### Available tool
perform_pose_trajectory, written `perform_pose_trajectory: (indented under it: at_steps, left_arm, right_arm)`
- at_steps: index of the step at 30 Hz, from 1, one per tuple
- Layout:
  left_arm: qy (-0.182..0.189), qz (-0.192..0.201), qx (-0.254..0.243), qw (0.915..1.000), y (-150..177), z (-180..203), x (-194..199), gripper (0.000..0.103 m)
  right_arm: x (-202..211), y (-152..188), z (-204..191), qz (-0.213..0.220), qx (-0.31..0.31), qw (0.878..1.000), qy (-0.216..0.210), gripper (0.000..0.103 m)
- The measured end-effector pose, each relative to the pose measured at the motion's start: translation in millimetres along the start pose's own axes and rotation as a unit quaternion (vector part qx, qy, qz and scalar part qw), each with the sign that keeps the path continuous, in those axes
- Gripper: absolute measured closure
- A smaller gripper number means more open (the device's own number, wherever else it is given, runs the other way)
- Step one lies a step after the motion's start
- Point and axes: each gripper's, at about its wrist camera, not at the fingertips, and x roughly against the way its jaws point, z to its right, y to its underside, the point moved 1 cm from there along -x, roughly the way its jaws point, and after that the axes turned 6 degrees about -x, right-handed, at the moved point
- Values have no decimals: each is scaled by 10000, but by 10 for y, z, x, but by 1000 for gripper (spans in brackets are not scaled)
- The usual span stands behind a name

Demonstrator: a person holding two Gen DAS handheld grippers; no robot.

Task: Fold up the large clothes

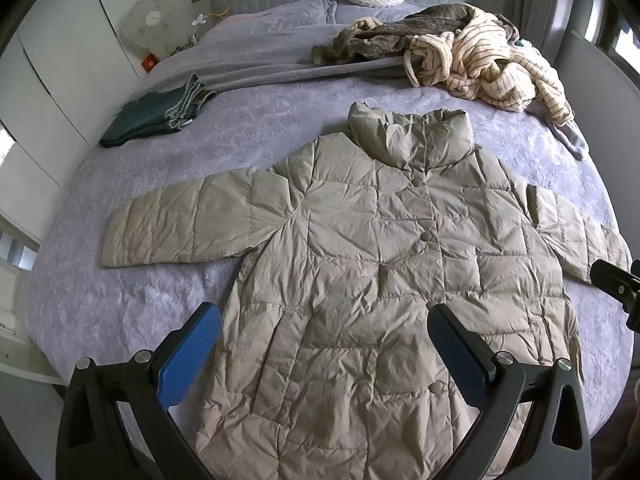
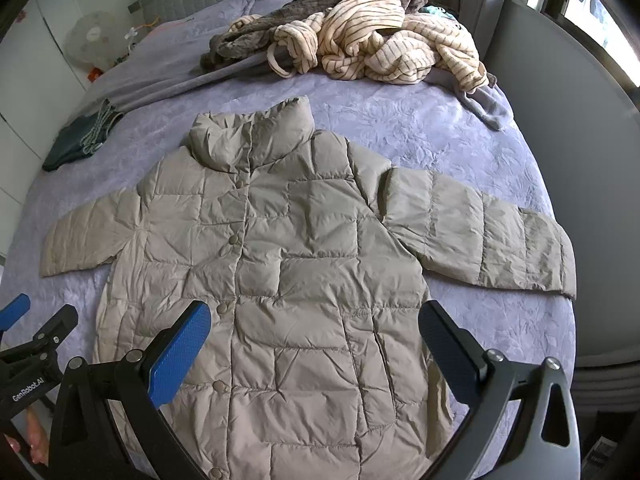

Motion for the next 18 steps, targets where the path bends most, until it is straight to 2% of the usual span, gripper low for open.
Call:
perform_pose_trajectory:
  at_steps: [18]
  left_arm:
    - [13, -15, 4, 10000, 11, -21, -39, 0]
  right_arm:
    - [-30, -5, -27, -10, 20, 10000, -14, 0]
